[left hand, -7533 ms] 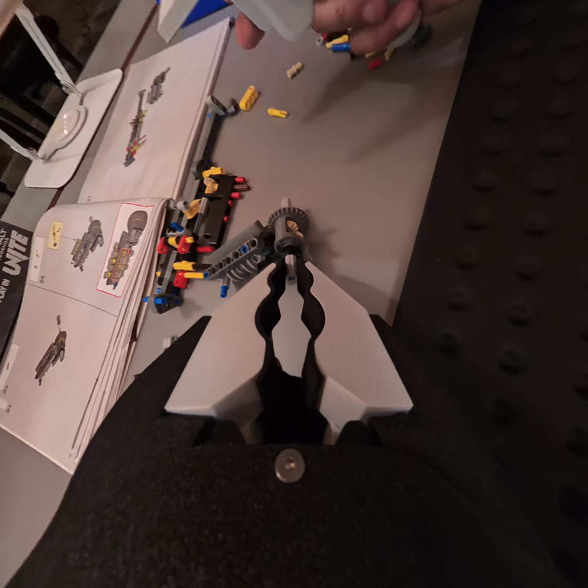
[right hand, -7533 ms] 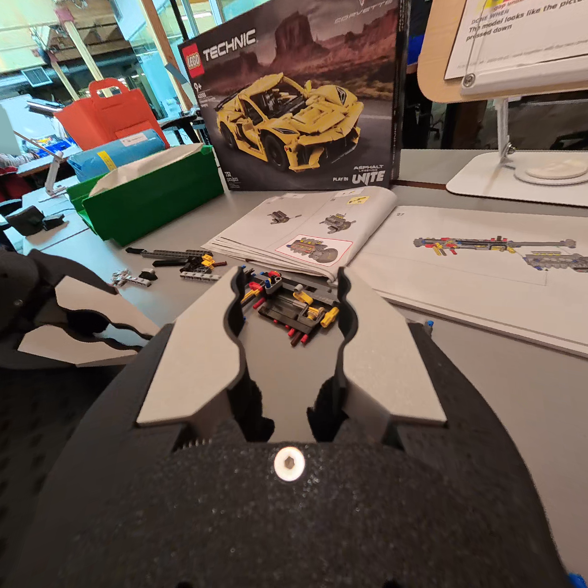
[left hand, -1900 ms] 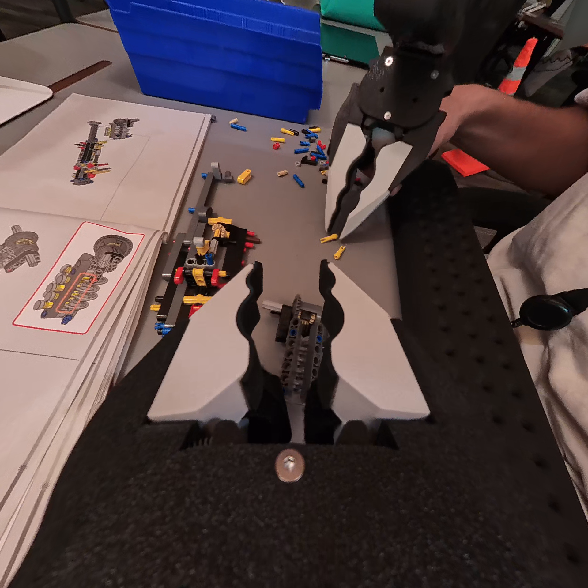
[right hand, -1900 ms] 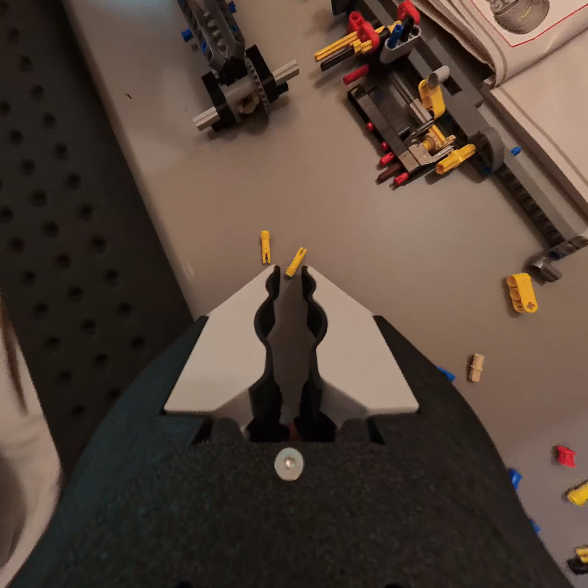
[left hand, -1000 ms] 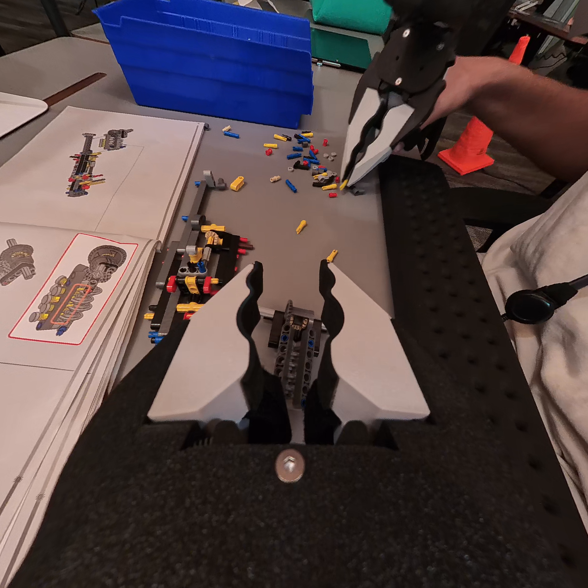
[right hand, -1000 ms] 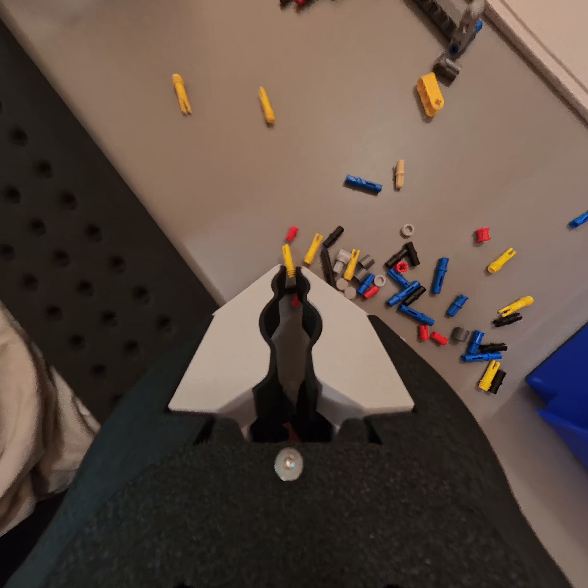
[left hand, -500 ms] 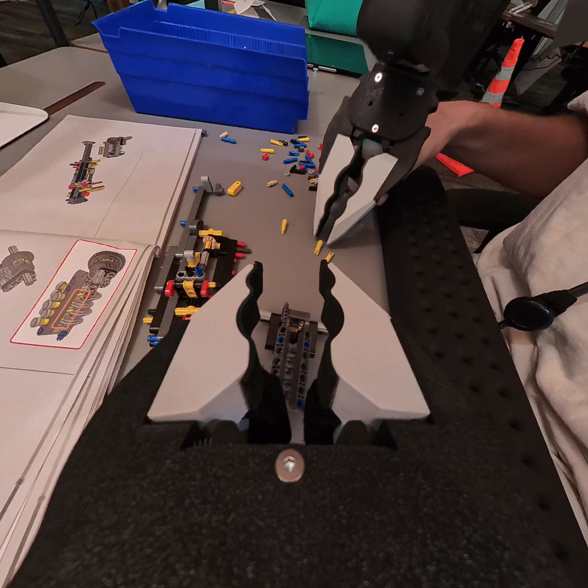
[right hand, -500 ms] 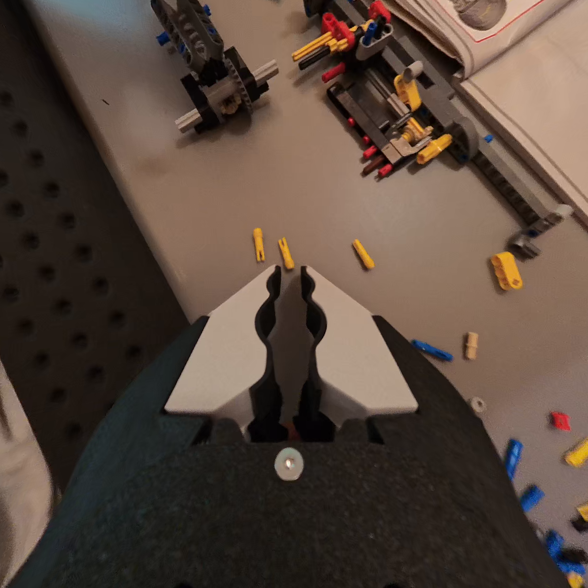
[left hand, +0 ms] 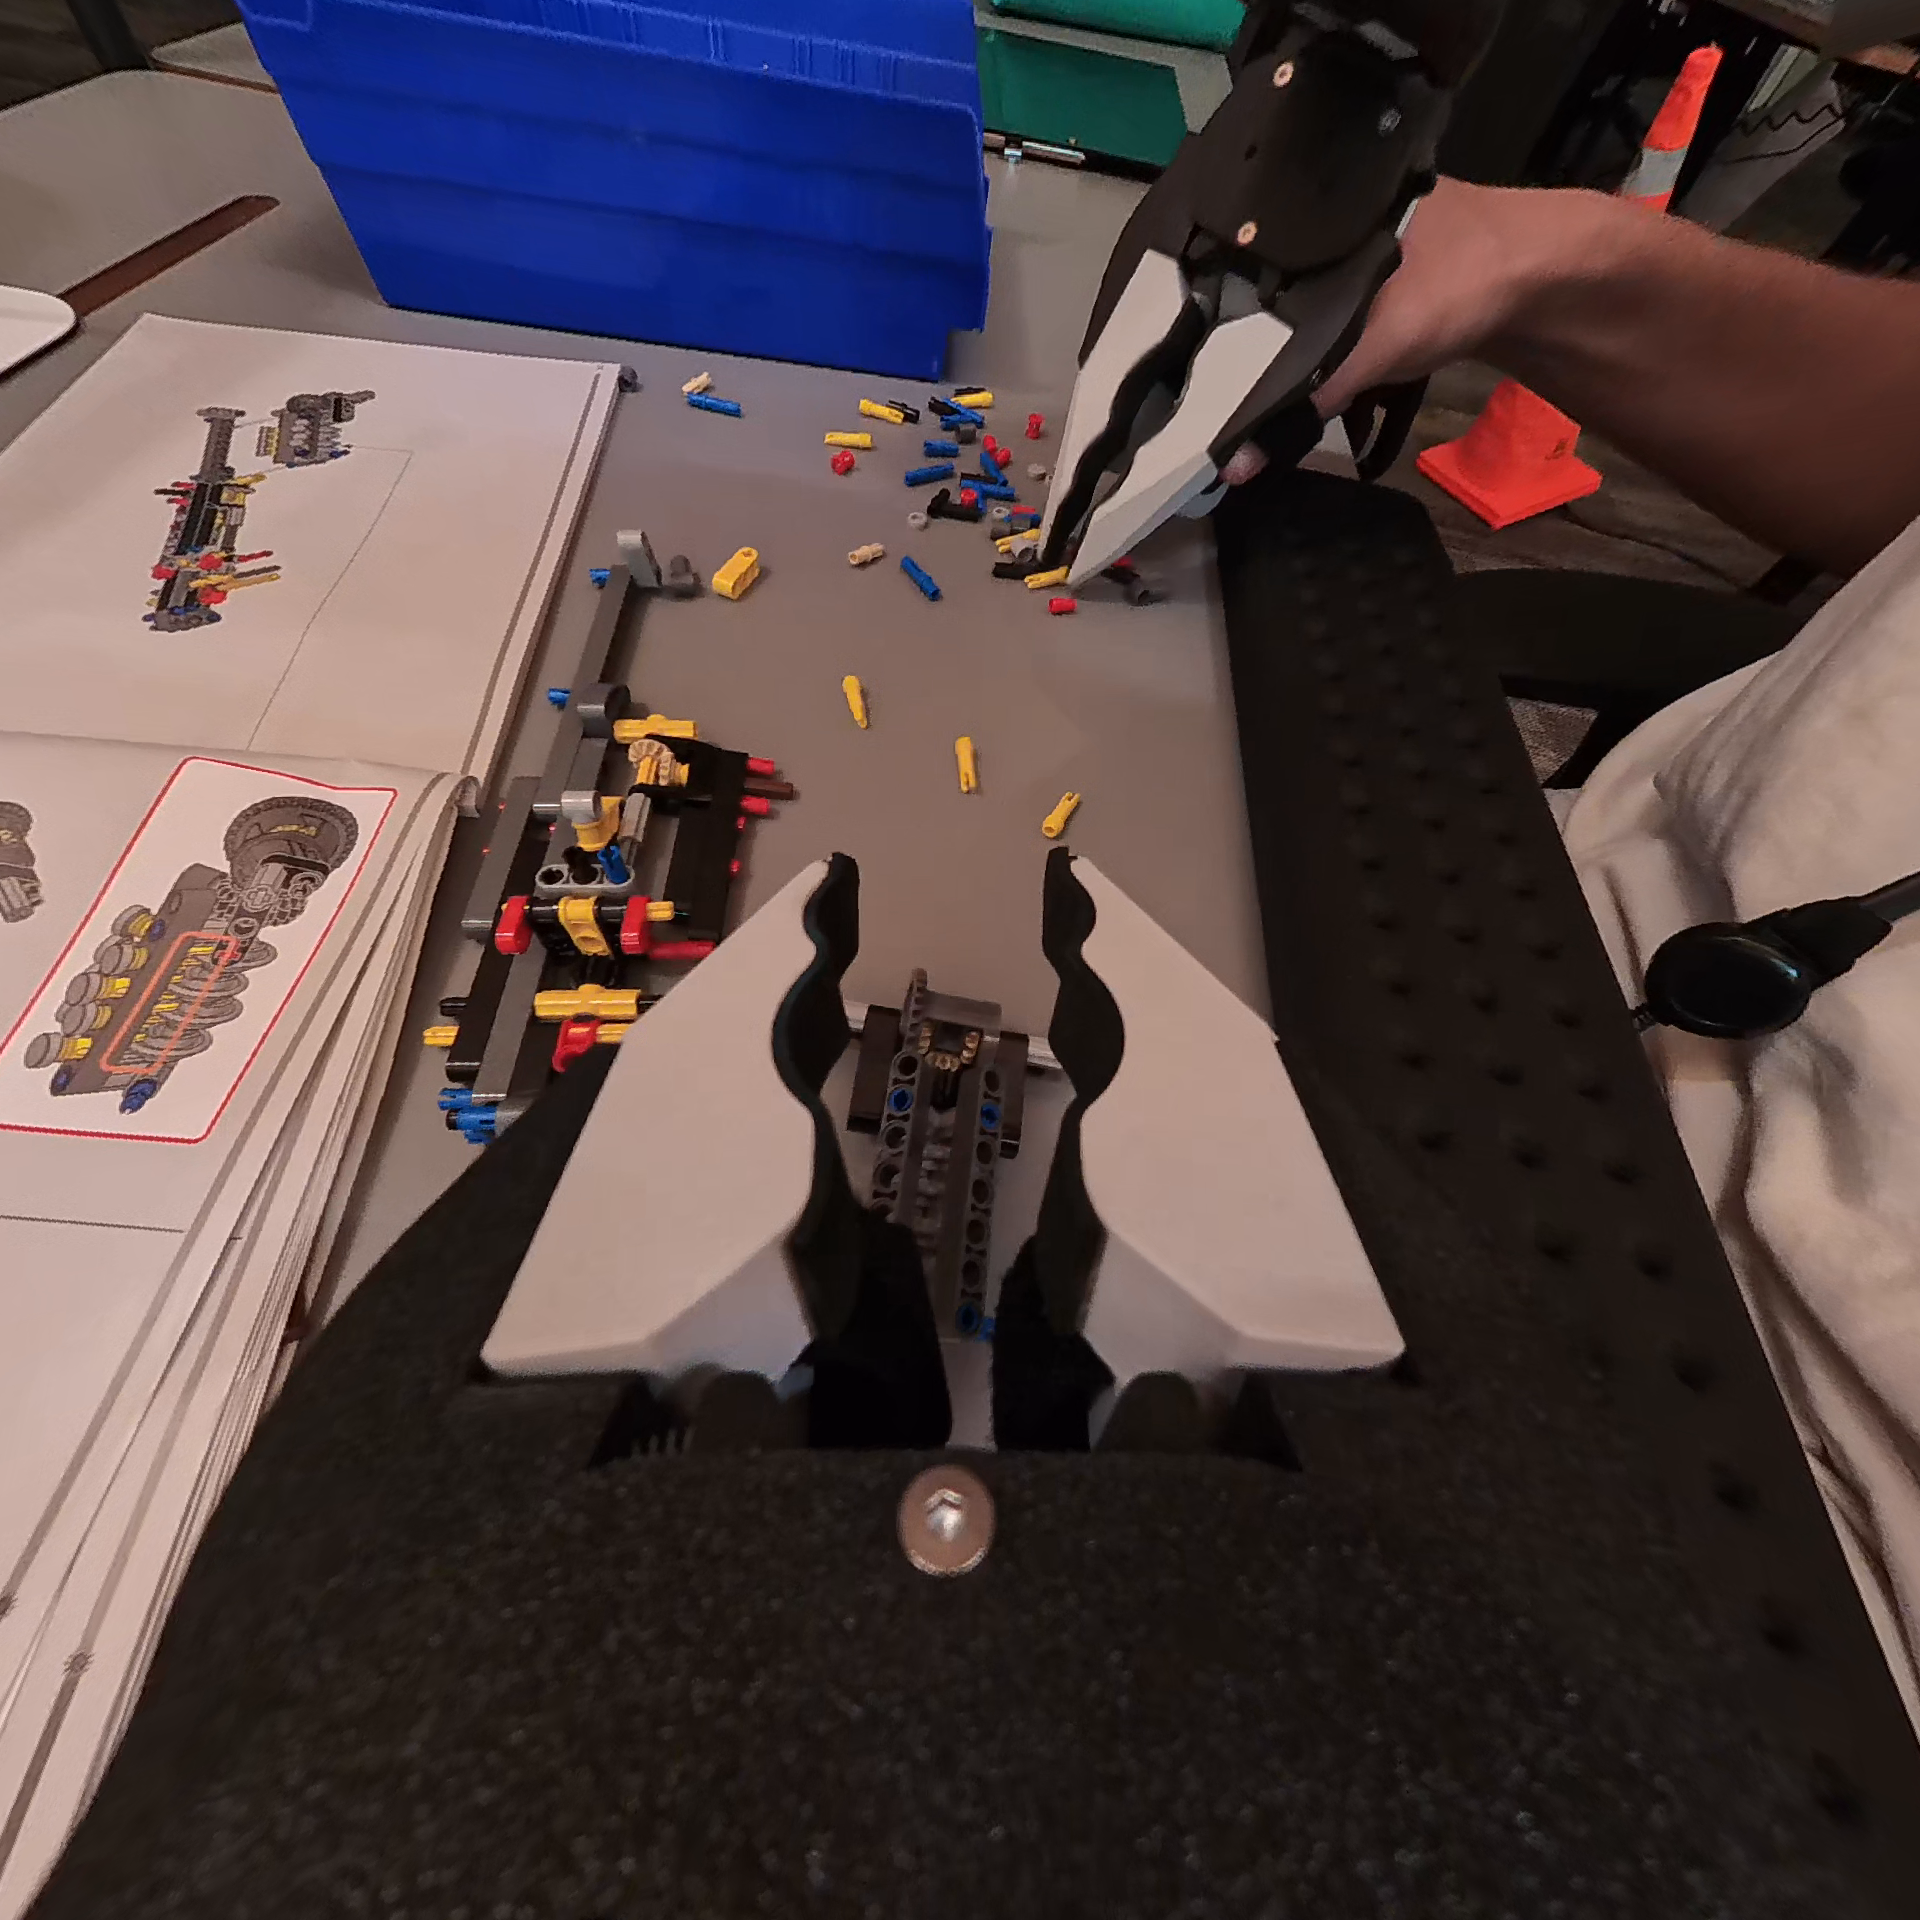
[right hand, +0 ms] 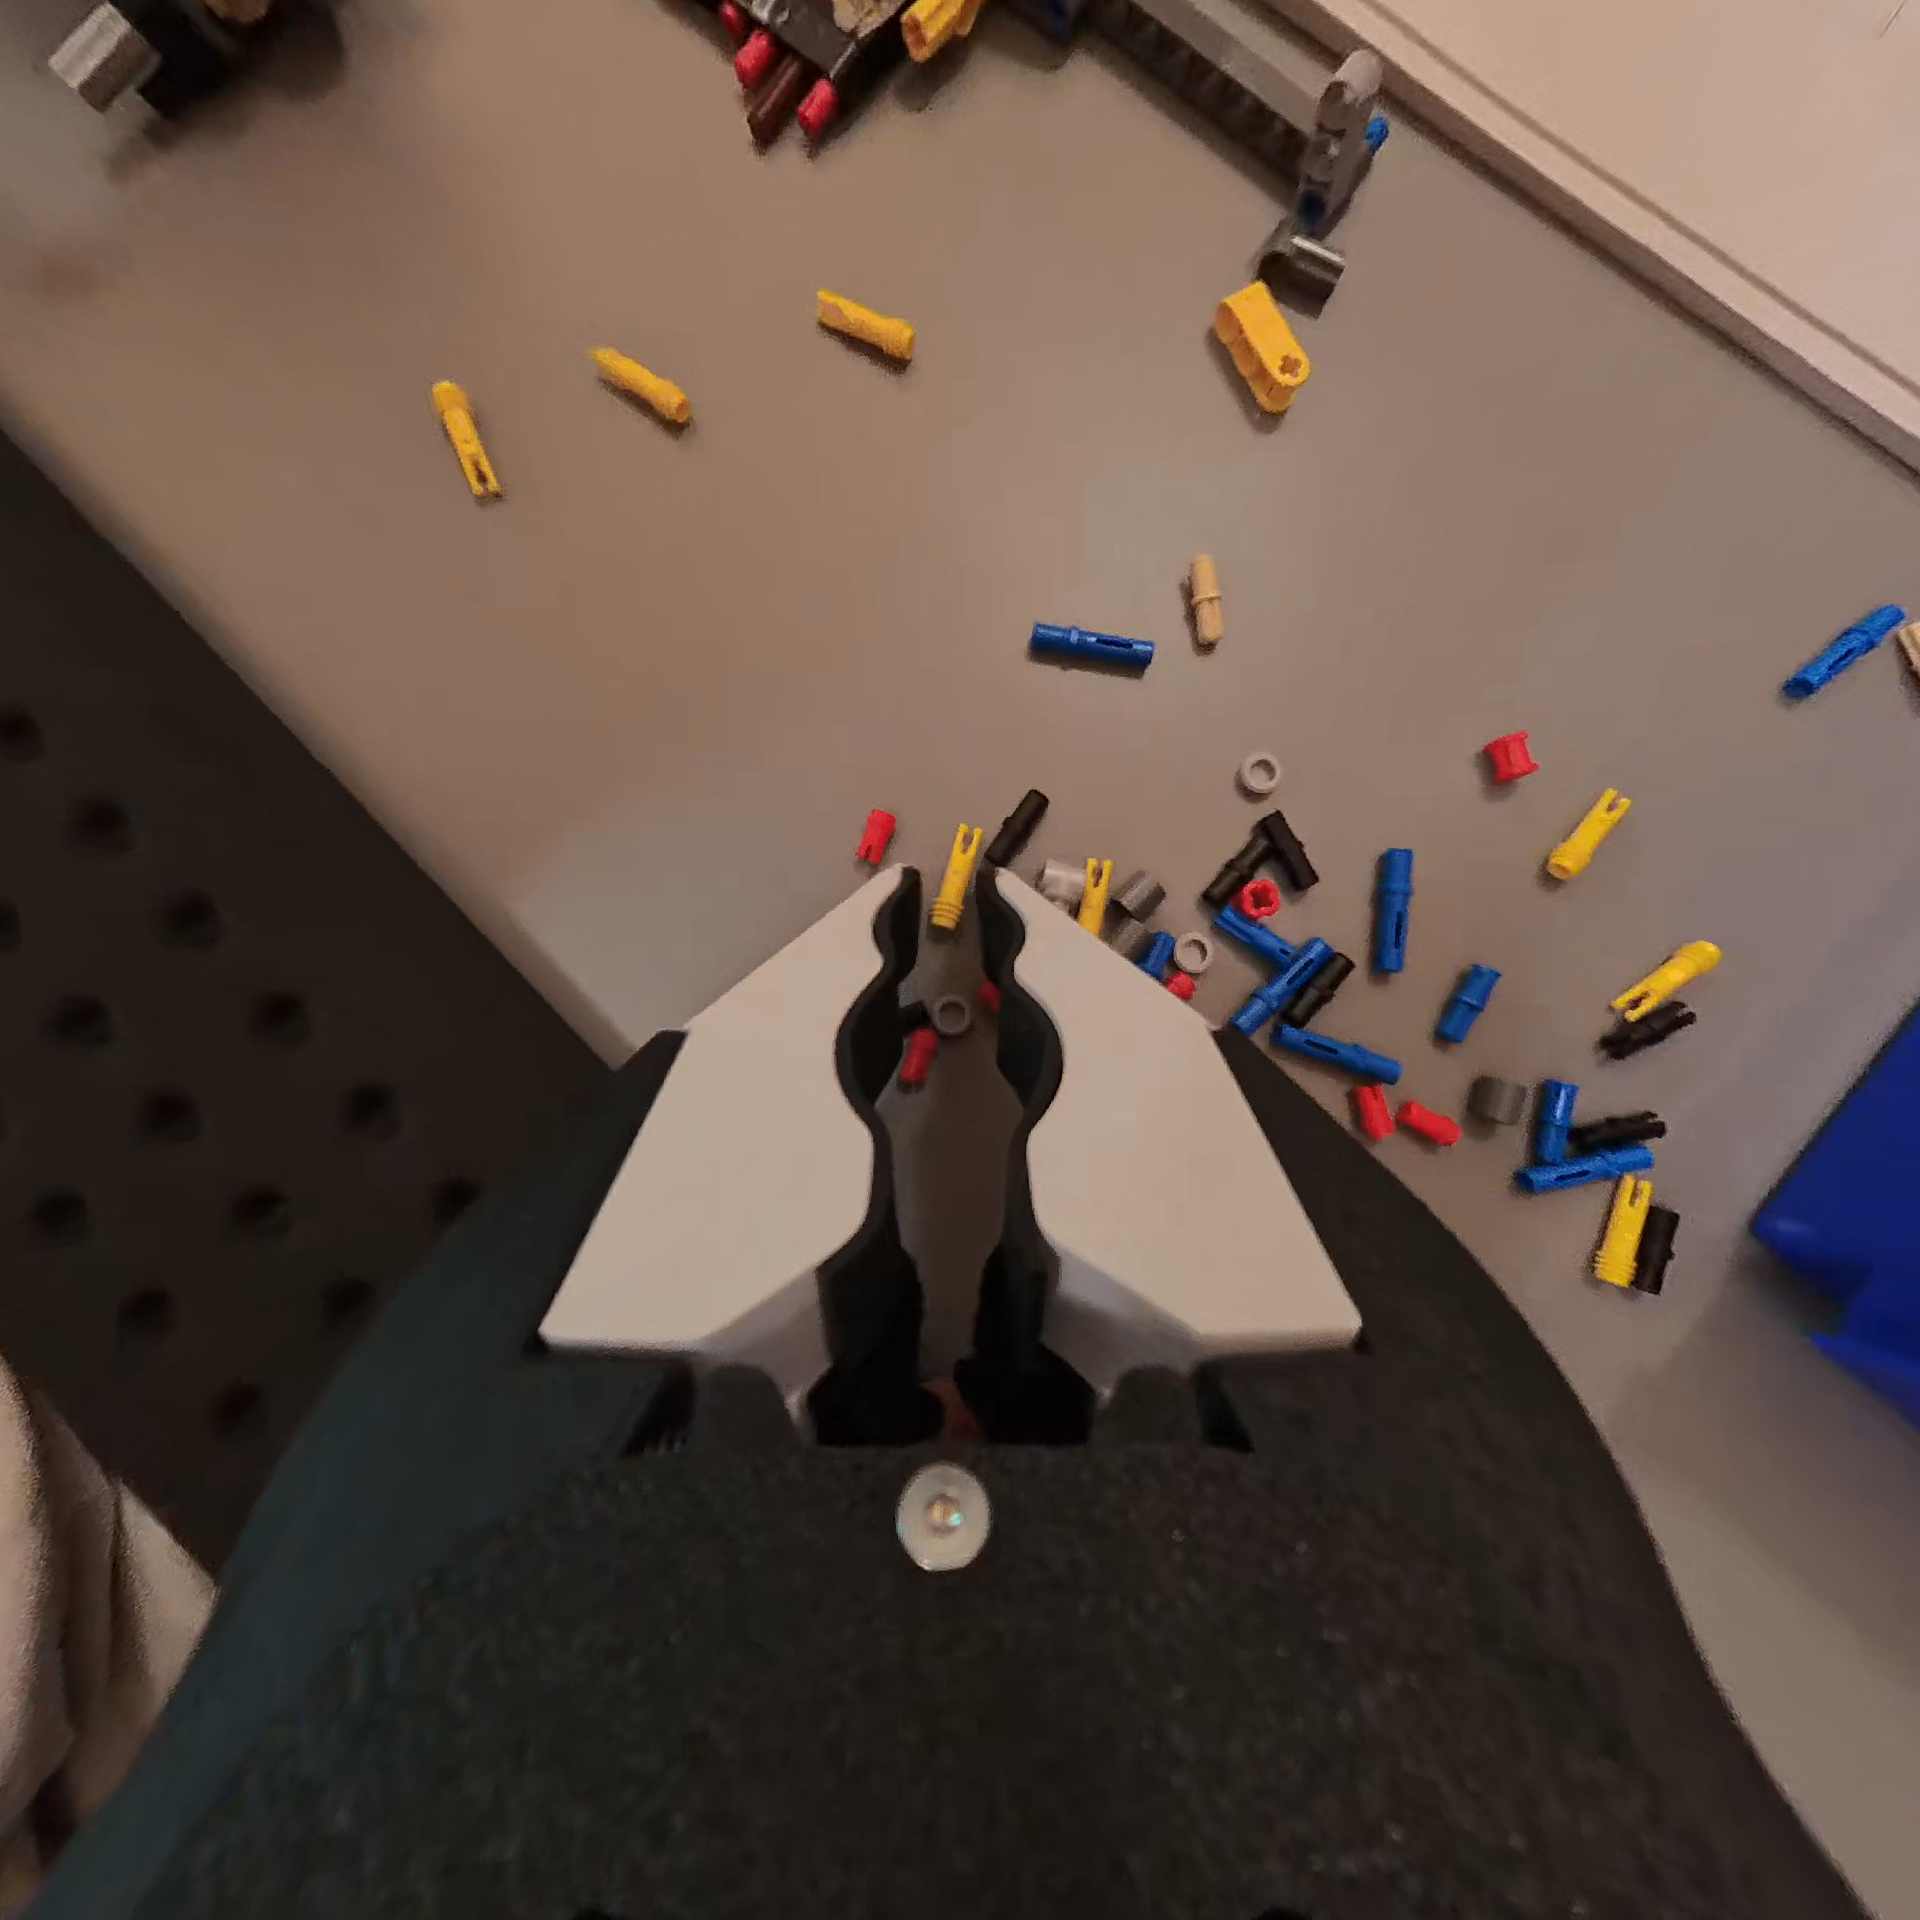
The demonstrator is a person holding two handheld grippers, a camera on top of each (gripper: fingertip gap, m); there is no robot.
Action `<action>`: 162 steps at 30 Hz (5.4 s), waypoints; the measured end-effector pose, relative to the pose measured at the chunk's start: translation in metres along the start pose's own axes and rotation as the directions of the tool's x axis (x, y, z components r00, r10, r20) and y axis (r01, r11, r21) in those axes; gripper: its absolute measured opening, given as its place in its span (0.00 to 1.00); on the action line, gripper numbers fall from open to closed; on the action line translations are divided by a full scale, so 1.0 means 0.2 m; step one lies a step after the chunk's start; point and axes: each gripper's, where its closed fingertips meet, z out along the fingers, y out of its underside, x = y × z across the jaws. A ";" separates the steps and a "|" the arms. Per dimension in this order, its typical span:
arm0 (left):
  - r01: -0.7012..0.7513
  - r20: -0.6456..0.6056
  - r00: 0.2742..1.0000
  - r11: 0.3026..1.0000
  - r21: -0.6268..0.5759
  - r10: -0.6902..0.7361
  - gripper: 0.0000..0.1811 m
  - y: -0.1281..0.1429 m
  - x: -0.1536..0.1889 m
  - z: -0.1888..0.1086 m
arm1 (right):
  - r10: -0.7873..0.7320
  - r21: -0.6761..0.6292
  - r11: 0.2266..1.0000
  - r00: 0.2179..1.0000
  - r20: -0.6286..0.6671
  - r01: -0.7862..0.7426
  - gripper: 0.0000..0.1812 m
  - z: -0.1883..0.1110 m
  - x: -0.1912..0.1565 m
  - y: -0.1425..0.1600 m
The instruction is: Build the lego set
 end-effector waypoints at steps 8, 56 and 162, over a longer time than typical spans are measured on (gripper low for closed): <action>0.013 0.005 1.000 1.000 0.013 -0.013 0.19 -0.01 -0.02 -0.01 | -0.054 -0.001 0.999 0.998 -0.019 0.054 0.02 -0.01 0.01 -0.04; -0.047 -0.002 0.999 0.997 -0.060 0.047 0.19 0.04 0.03 0.02 | -0.154 0.145 0.982 0.962 0.225 0.123 0.11 0.28 -0.23 -0.49; -0.059 -0.021 0.998 0.995 -0.078 0.058 0.19 0.06 0.07 0.03 | -0.179 0.128 0.980 0.956 0.232 0.152 0.03 0.14 -0.33 -0.32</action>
